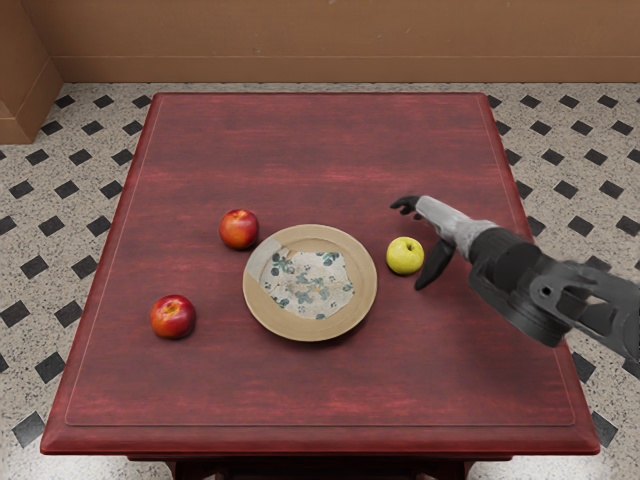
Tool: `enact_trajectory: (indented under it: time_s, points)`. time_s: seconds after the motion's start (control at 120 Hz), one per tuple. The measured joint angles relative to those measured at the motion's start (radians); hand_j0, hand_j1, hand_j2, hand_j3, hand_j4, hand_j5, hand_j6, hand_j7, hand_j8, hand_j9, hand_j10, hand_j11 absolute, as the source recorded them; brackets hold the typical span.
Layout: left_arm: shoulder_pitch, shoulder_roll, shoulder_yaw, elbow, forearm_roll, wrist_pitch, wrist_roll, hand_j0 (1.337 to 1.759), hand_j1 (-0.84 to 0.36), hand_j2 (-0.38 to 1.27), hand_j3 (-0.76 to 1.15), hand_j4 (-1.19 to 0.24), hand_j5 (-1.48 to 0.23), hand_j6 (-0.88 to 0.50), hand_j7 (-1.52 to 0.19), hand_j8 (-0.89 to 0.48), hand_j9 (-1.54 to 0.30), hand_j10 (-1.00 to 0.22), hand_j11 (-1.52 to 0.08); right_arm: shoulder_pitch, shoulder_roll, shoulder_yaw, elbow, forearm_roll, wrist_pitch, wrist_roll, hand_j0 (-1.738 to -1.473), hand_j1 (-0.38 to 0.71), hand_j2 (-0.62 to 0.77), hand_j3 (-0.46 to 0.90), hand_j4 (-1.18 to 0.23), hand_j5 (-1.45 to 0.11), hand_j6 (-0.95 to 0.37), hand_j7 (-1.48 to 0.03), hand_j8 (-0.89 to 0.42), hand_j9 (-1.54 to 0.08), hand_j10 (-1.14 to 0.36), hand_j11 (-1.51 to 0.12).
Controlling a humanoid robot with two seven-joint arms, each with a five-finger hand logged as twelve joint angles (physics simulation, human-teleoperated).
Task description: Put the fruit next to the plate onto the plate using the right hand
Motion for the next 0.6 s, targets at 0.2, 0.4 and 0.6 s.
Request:
enact_trajectory:
  time_s: [0.2, 0.4, 0.6]
  points:
    - [0.0, 0.0, 0.0, 0.0, 0.0, 0.0, 0.0, 1.658, 0.06, 0.05, 0.0, -0.24, -0.32, -0.24, -0.32, -0.24, -0.32, -0.24, -0.32, 0.008, 0.013, -0.002, 0.0, -0.004, -0.004, 0.0, -1.658, 0.03, -0.06, 0.0, -0.32, -0.42, -0.32, -0.42, -0.32, -0.42, -0.32, -0.42]
    - [0.0, 0.0, 0.0, 0.0, 0.0, 0.0, 0.0, 1.658, 0.06, 0.05, 0.0, -0.24, -0.32, -0.24, -0.32, -0.24, -0.32, -0.24, -0.32, -0.005, 0.014, -0.004, 0.001, -0.022, -0.004, 0.0, -1.657, 0.13, -0.09, 0.0, -0.38, -0.51, -0.39, -0.5, -0.38, -0.51, -0.38, -0.51]
    - [0.0, 0.0, 0.0, 0.0, 0.0, 0.0, 0.0, 1.658, 0.06, 0.05, 0.0, -0.24, -0.32, -0.24, -0.32, -0.24, -0.32, -0.24, -0.32, -0.013, 0.018, -0.01, 0.003, -0.03, -0.003, 0.0, -1.656, 0.18, -0.14, 0.0, -0.41, -0.56, -0.42, -0.55, -0.42, -0.56, -0.42, -0.56]
